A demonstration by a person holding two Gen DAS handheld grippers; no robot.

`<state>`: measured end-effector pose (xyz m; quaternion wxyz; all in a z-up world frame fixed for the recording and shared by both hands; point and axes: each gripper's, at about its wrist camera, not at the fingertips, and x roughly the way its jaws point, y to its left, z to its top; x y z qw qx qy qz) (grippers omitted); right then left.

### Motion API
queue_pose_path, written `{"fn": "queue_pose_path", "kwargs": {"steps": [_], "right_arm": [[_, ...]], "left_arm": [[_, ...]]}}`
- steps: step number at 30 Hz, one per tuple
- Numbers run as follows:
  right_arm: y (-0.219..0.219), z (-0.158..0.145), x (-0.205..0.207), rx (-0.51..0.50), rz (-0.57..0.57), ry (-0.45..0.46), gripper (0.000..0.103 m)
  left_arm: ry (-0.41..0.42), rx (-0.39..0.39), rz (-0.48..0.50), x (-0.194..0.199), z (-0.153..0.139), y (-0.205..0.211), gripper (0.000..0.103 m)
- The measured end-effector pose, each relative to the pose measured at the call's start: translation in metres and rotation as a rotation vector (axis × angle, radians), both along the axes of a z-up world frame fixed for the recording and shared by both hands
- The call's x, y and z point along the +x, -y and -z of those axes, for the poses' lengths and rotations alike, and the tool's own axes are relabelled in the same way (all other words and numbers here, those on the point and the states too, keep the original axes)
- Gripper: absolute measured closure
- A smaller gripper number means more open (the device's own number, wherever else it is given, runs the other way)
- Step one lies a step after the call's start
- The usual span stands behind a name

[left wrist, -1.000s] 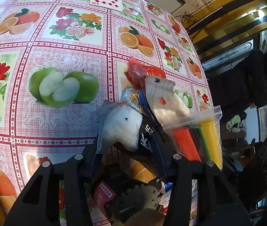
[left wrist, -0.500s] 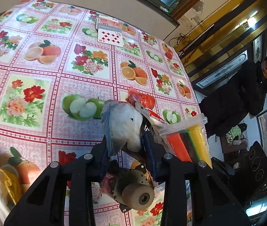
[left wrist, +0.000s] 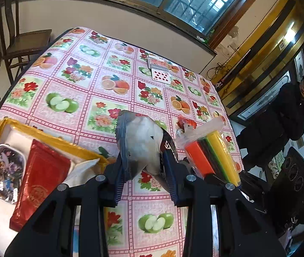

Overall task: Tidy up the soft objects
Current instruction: 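Carry the snack bag and candle pack into the tray and release both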

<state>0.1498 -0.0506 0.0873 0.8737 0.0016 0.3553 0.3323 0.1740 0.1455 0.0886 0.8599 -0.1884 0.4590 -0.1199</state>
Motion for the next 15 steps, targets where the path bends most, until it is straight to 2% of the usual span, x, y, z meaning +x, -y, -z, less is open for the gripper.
{"fn": "queue_pose_path", "kwargs": {"steps": [4, 10, 15], "right_arm": [[-0.048, 0.007, -0.025, -0.003, -0.066, -0.023, 0.086], [-0.114, 0.033, -0.051, -0.002, -0.145, -0.088, 0.086], [-0.158, 0.056, -0.074, -0.029, -0.184, -0.127, 0.086]], "left_arm": [[-0.016, 0.072, 0.001, -0.037, 0.001, -0.032, 0.071], [-0.092, 0.094, -0.057, -0.089, 0.019, -0.096, 0.071], [-0.153, 0.139, -0.113, -0.110, 0.043, -0.128, 0.071]]}}
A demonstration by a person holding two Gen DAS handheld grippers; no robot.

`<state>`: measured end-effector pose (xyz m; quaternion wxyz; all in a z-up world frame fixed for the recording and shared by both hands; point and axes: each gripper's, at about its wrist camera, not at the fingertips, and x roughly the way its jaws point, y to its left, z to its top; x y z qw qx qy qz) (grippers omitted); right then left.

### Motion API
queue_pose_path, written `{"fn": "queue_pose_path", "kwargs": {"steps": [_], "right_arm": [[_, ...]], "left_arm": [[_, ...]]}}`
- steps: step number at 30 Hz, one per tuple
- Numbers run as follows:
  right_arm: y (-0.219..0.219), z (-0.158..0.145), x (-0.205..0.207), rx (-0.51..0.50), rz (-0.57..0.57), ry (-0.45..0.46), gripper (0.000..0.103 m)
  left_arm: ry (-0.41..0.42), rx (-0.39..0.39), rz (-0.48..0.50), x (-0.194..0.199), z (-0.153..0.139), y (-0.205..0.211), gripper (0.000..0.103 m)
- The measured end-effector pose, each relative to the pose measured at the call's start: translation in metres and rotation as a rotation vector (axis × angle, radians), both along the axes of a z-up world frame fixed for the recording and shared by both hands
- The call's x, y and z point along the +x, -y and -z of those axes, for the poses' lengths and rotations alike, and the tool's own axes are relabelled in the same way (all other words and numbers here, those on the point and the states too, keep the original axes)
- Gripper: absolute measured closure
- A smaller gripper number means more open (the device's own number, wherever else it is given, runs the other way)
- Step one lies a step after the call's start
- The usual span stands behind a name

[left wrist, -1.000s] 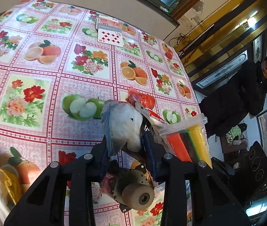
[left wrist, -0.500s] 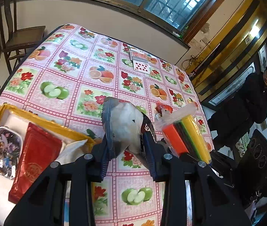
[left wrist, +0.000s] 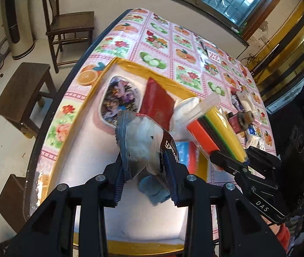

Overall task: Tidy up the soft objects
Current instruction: 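Carry the snack bag and candle pack into the tray and release both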

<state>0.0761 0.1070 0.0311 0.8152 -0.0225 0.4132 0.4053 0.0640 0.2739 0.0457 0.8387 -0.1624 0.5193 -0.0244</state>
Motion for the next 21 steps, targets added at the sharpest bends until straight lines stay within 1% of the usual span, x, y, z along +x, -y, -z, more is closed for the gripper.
{"fn": "queue_pose_path", "kwargs": {"steps": [3, 5, 6, 8, 9, 10, 11, 12, 14, 17, 21], "right_arm": [[-0.019, 0.013, -0.010, -0.032, -0.003, -0.010, 0.084], [-0.028, 0.021, -0.016, -0.058, -0.007, -0.014, 0.082], [-0.032, 0.024, -0.019, -0.069, -0.017, -0.014, 0.082], [-0.036, 0.027, -0.026, -0.088, -0.023, 0.011, 0.082], [-0.036, 0.027, -0.029, -0.094, -0.025, 0.021, 0.077], [-0.036, 0.027, -0.031, -0.090, -0.033, 0.019, 0.072], [-0.033, 0.026, -0.031, -0.082, -0.035, 0.015, 0.059], [-0.030, 0.025, -0.033, -0.084, -0.029, 0.021, 0.049], [-0.024, 0.024, -0.036, -0.095, -0.015, 0.041, 0.043], [-0.012, 0.019, -0.038, -0.069, -0.020, 0.028, 0.043], [0.008, 0.011, -0.042, -0.047, -0.014, 0.042, 0.043]], "left_arm": [[0.007, 0.002, -0.028, -0.008, 0.003, -0.011, 0.070], [0.020, 0.059, -0.048, -0.012, 0.003, -0.013, 0.067], [0.026, 0.089, -0.054, -0.012, 0.004, -0.012, 0.064], [0.029, 0.091, -0.060, -0.015, 0.010, -0.015, 0.060], [0.026, 0.091, -0.064, -0.015, 0.014, -0.015, 0.051], [0.021, 0.100, -0.069, -0.015, 0.019, -0.014, 0.038], [0.021, 0.119, -0.074, -0.016, 0.023, -0.014, 0.034], [0.023, 0.141, -0.078, -0.019, 0.025, -0.014, 0.030], [0.021, 0.164, -0.082, -0.021, 0.030, -0.012, 0.030], [0.032, 0.169, -0.097, -0.025, 0.026, -0.012, 0.031], [0.097, 0.183, -0.122, -0.033, 0.004, -0.005, 0.031]]}}
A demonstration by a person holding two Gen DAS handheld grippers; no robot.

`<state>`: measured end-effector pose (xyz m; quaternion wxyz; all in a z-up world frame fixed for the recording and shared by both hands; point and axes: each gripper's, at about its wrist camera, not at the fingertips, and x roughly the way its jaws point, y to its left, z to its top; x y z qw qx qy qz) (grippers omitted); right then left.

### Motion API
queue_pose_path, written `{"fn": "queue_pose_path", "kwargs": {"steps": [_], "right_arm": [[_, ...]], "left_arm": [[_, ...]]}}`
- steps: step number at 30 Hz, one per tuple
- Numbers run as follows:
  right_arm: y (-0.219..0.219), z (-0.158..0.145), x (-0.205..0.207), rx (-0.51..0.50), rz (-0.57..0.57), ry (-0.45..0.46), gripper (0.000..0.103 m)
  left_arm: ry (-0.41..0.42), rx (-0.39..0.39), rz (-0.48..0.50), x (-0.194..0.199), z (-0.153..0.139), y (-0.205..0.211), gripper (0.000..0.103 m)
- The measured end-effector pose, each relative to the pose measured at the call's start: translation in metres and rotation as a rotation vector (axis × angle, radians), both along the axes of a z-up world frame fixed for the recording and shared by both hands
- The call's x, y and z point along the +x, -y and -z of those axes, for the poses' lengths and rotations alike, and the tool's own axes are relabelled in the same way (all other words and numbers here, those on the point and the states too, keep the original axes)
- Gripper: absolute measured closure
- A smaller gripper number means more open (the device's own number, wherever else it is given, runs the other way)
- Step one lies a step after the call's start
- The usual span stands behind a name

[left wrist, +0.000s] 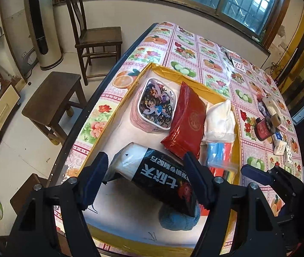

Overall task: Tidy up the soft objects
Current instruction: 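Carry the snack bag and candle pack into the tray and release both, then move both tools back over the table toward the tissue packs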

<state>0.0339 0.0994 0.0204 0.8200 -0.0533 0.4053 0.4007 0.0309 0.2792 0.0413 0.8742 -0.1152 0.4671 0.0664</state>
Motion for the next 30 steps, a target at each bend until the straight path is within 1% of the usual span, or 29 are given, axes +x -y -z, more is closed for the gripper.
{"fn": "queue_pose_path", "kwargs": {"steps": [4, 8, 13, 17, 22, 25, 30], "right_arm": [[0.024, -0.003, -0.001, 0.027, 0.040, 0.005, 0.043], [0.051, -0.007, 0.000, 0.025, 0.092, 0.034, 0.042], [0.095, -0.011, 0.001, 0.037, 0.187, 0.047, 0.040], [0.130, -0.013, 0.000, 0.015, 0.273, 0.088, 0.036], [0.171, -0.014, -0.002, 0.002, 0.373, 0.096, 0.034], [0.192, -0.011, -0.002, -0.026, 0.437, 0.109, 0.029], [0.219, -0.002, 0.001, -0.021, 0.500, 0.080, 0.027]], "left_arm": [[0.069, 0.055, 0.010, -0.007, -0.018, 0.025, 0.030], [0.107, 0.095, 0.034, -0.007, -0.021, 0.060, 0.030], [0.139, 0.107, 0.073, -0.005, -0.017, 0.110, 0.030], [0.179, 0.136, 0.104, -0.007, -0.017, 0.154, 0.030], [0.205, 0.134, 0.124, -0.007, -0.012, 0.196, 0.030], [0.220, 0.146, 0.133, -0.007, -0.008, 0.219, 0.030], [0.216, 0.154, 0.165, -0.004, 0.004, 0.249, 0.030]]}}
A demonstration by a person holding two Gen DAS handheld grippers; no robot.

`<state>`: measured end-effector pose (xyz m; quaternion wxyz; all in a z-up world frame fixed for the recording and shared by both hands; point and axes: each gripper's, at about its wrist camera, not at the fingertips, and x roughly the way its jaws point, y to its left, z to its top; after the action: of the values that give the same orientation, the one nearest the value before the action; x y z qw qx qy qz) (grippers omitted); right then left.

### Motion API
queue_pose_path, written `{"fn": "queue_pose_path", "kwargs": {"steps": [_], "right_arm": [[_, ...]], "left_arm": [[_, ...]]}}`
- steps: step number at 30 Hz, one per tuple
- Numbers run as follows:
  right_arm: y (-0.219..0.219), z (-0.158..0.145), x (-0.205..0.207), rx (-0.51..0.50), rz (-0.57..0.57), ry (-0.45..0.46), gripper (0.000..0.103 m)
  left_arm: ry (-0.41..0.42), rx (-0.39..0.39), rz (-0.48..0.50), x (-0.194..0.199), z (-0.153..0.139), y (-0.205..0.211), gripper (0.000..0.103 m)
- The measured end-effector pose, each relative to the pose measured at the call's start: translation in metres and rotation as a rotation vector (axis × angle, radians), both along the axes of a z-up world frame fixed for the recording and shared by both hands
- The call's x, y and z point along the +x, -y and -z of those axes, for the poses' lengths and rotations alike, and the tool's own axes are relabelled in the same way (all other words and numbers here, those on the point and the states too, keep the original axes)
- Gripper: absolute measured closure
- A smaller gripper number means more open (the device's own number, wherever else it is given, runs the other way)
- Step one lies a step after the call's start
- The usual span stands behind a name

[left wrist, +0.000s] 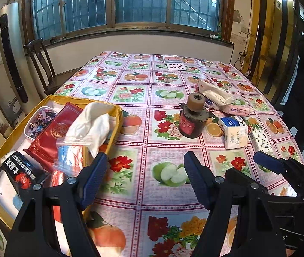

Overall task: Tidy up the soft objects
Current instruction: 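Move both tools back over the table toward the tissue packs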

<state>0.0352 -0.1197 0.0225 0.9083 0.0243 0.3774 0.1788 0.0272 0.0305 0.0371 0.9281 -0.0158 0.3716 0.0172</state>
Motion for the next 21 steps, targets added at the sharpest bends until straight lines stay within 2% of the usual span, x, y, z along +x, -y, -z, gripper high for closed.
{"fn": "queue_pose_path", "kwargs": {"steps": [11, 13, 15, 21], "right_arm": [[0.038, 0.006, 0.004, -0.006, 0.077, -0.007, 0.014], [0.045, 0.007, 0.006, -0.001, 0.088, -0.010, 0.010], [0.052, 0.008, 0.007, 0.003, 0.100, -0.016, 0.000], [0.079, 0.006, 0.012, -0.021, 0.141, -0.023, 0.000]], "left_arm": [[-0.006, 0.032, 0.015, 0.011, 0.015, 0.033, 0.030], [-0.009, 0.038, 0.017, 0.013, 0.017, 0.037, 0.030], [-0.015, 0.038, 0.023, 0.015, 0.018, 0.040, 0.030], [-0.057, 0.021, 0.037, 0.024, 0.026, 0.048, 0.030]]}}
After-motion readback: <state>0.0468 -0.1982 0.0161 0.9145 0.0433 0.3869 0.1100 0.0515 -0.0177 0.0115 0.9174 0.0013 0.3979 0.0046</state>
